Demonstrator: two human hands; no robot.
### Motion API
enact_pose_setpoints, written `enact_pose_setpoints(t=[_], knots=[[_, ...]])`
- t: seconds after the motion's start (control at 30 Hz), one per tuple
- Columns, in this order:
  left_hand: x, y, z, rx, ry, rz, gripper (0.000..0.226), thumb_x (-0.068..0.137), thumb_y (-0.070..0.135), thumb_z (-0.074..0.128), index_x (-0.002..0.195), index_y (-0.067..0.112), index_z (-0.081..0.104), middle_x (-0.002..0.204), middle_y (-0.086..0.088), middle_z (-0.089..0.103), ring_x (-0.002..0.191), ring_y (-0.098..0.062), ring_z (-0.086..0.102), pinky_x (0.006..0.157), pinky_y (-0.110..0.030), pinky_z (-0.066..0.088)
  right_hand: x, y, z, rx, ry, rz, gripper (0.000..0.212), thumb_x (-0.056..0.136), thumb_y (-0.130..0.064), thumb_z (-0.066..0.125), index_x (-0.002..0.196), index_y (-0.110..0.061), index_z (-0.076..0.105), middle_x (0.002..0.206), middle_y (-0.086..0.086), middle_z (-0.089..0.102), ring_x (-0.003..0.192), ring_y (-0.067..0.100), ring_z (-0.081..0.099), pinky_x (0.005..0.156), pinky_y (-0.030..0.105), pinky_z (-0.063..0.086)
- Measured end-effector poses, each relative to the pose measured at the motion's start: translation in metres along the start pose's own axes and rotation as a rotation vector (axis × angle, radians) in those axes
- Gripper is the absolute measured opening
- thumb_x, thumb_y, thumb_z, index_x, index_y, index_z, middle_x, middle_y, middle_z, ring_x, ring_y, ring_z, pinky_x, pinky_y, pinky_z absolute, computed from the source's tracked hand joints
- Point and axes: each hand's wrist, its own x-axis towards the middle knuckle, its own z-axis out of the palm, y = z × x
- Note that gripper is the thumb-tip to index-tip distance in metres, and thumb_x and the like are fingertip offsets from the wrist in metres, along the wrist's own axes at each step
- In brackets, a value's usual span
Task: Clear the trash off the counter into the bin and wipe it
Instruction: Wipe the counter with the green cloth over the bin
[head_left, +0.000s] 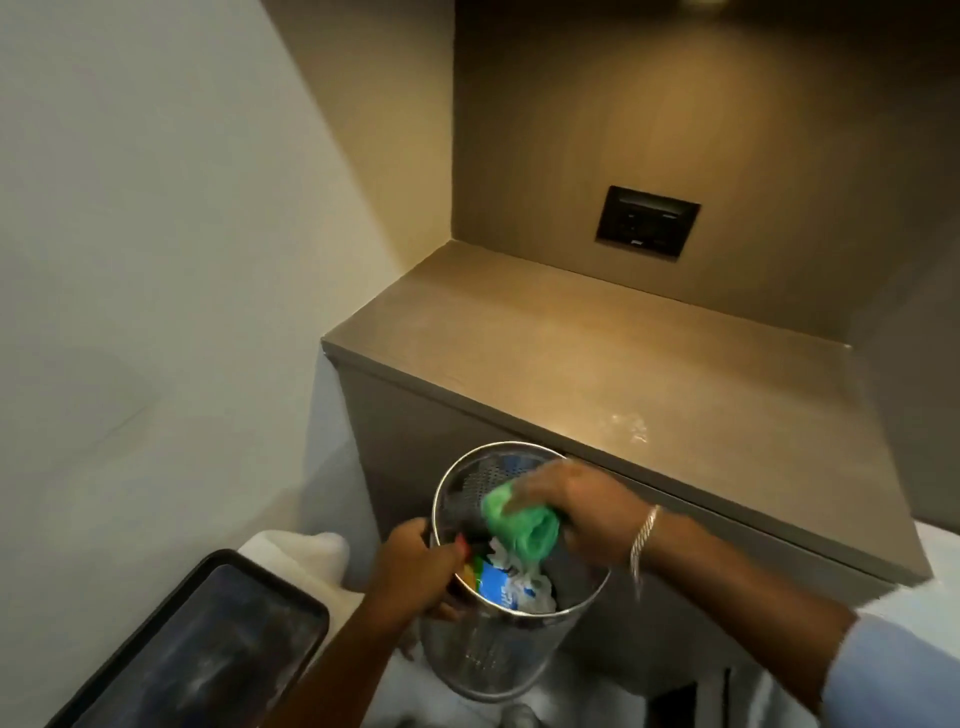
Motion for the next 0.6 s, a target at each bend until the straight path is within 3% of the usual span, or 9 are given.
enact_pose_setpoints(t=[0.07, 0.2, 0.33, 0.43, 0.53, 0.6], knots=[[-0.005, 0.0, 0.013, -0.033, -0.053, -0.026, 0.013, 0.079, 0.007, 0.06, 0.091, 0.003, 0.064, 0.056, -0.02, 0.072, 0.046, -0.036, 0.071, 0.037, -0.026, 0.053, -0.034, -0.016, 0.012, 0.046, 0.004, 0.013, 0.048, 0.074, -0.004, 0.064, 0.117, -0.026, 0.065, 0.126, 0.0, 0.065, 0.117, 0.021, 0.055, 0.105, 0.035, 0.043], [-0.014, 0.0, 0.03, -0.026, -0.097, -0.069, 0.014, 0.081, 0.003, 0.056, 0.093, 0.005, 0.064, 0.058, -0.022, 0.073, 0.048, -0.037, 0.071, 0.04, -0.029, 0.055, -0.051, -0.001, -0.021, 0.182, 0.215, 0.116, 0.046, 0.076, -0.011, 0.064, 0.119, -0.026, 0.064, 0.124, 0.003, 0.066, 0.112, 0.019, 0.059, 0.098, 0.036, 0.048], [-0.028, 0.001, 0.053, -0.001, -0.113, -0.032, 0.008, 0.081, 0.011, 0.066, 0.089, 0.012, 0.069, 0.063, -0.015, 0.075, 0.048, -0.03, 0.072, 0.041, -0.031, 0.056, -0.014, 0.076, -0.081, 0.187, 0.457, 0.355, 0.055, 0.077, 0.004, 0.062, 0.123, -0.026, 0.061, 0.119, 0.009, 0.067, 0.107, 0.024, 0.061, 0.091, 0.037, 0.052], [-0.036, 0.001, 0.073, 0.001, -0.119, -0.019, 0.003, 0.084, 0.017, 0.069, 0.087, 0.019, 0.068, 0.069, -0.012, 0.075, 0.047, -0.024, 0.072, 0.042, -0.031, 0.058, 0.04, 0.134, -0.11, 0.14, 0.556, 0.501, 0.049, 0.078, 0.0, 0.062, 0.122, -0.022, 0.062, 0.12, 0.011, 0.068, 0.11, 0.029, 0.061, 0.094, 0.036, 0.048], [-0.03, -0.001, 0.089, 0.03, -0.072, -0.028, 0.012, 0.087, 0.021, 0.065, 0.079, 0.029, 0.063, 0.073, -0.007, 0.073, 0.049, -0.018, 0.071, 0.049, -0.032, 0.06, 0.095, 0.16, -0.108, 0.174, 0.533, 0.483, 0.048, 0.077, -0.002, 0.066, 0.121, -0.021, 0.062, 0.121, 0.01, 0.067, 0.113, 0.029, 0.06, 0.098, 0.035, 0.046], [-0.026, -0.001, 0.099, 0.059, -0.065, -0.026, 0.012, 0.085, 0.021, 0.067, 0.08, 0.032, 0.063, 0.077, -0.004, 0.073, 0.062, -0.019, 0.073, 0.061, -0.034, 0.062, 0.123, 0.162, -0.092, 0.154, 0.425, 0.415, 0.052, 0.076, 0.001, 0.064, 0.122, -0.023, 0.061, 0.124, 0.011, 0.065, 0.115, 0.03, 0.058, 0.1, 0.038, 0.046]])
